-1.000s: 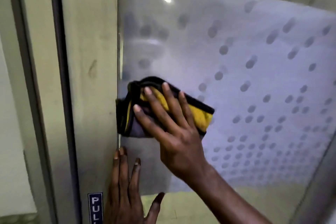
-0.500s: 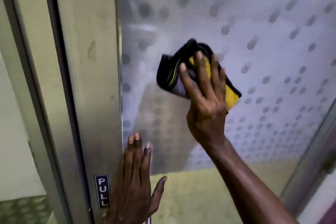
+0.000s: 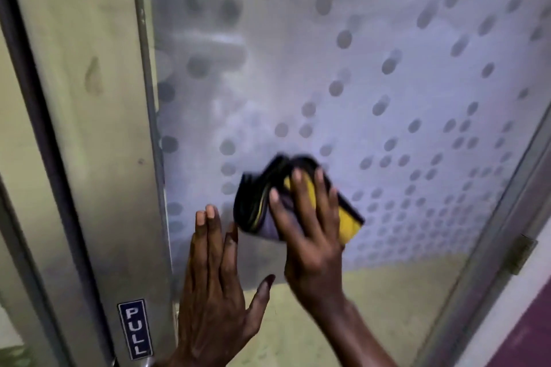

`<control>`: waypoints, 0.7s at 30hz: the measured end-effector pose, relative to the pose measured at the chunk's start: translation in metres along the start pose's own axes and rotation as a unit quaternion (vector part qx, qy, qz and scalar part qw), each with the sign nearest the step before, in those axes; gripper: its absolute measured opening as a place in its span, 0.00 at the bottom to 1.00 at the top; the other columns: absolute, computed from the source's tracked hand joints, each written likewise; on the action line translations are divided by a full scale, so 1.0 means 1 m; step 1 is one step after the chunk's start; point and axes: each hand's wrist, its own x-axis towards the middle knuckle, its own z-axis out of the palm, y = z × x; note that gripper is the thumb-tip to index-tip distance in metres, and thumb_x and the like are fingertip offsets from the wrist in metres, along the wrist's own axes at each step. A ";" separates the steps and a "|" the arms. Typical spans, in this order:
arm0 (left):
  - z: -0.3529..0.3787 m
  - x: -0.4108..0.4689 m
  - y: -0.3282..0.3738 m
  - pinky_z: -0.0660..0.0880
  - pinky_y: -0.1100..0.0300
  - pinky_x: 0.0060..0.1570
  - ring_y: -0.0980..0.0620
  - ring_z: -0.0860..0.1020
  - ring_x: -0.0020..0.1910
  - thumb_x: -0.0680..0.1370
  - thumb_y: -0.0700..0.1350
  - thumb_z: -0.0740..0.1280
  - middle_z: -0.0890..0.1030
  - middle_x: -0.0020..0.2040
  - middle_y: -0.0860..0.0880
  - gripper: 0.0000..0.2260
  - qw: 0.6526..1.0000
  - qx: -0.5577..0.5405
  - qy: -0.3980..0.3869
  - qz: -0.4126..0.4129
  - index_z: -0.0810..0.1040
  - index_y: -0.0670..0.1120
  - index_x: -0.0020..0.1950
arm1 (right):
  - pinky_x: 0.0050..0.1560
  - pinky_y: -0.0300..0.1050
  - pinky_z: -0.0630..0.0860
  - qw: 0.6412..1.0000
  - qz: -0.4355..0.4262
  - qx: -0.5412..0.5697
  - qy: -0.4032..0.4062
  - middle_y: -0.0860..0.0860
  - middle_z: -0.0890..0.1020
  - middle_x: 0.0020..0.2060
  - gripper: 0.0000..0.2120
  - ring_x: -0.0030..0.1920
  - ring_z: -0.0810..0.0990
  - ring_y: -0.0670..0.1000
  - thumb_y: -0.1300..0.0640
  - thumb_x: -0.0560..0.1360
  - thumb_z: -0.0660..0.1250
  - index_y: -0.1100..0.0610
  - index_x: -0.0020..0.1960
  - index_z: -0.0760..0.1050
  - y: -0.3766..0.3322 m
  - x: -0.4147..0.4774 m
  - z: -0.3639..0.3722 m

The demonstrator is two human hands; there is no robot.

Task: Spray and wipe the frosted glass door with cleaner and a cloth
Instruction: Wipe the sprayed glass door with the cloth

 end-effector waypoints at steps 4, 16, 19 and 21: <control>0.008 -0.006 0.003 0.48 0.43 0.92 0.30 0.51 0.91 0.77 0.70 0.73 0.53 0.90 0.30 0.56 0.998 0.034 -0.043 0.004 0.55 0.35 0.89 | 0.81 0.76 0.66 0.998 0.050 -0.014 -0.046 0.55 0.61 0.88 0.28 0.87 0.61 0.68 0.63 0.89 0.52 0.48 0.86 0.64 -0.004 -0.074 0.008; 0.028 0.019 0.036 0.51 0.44 0.92 0.30 0.54 0.91 0.76 0.64 0.78 0.54 0.90 0.30 0.54 0.999 0.029 -0.015 0.013 0.57 0.34 0.89 | 0.84 0.67 0.64 0.994 0.009 0.006 0.108 0.63 0.71 0.82 0.31 0.86 0.64 0.69 0.76 0.80 0.60 0.58 0.80 0.75 0.092 0.228 -0.094; 0.036 0.034 0.052 0.52 0.44 0.92 0.30 0.53 0.91 0.78 0.62 0.77 0.53 0.91 0.31 0.52 1.000 0.015 -0.006 0.006 0.57 0.35 0.89 | 0.85 0.69 0.61 0.994 -0.004 0.010 0.112 0.63 0.70 0.83 0.30 0.86 0.63 0.69 0.76 0.81 0.60 0.58 0.80 0.74 0.089 0.228 -0.092; 0.040 0.035 0.058 0.53 0.43 0.91 0.30 0.53 0.91 0.78 0.62 0.77 0.53 0.91 0.31 0.52 1.000 0.017 0.000 0.000 0.57 0.34 0.89 | 0.84 0.71 0.62 0.994 -0.029 0.008 0.110 0.65 0.71 0.82 0.27 0.86 0.63 0.69 0.75 0.84 0.58 0.59 0.79 0.75 0.086 0.191 -0.082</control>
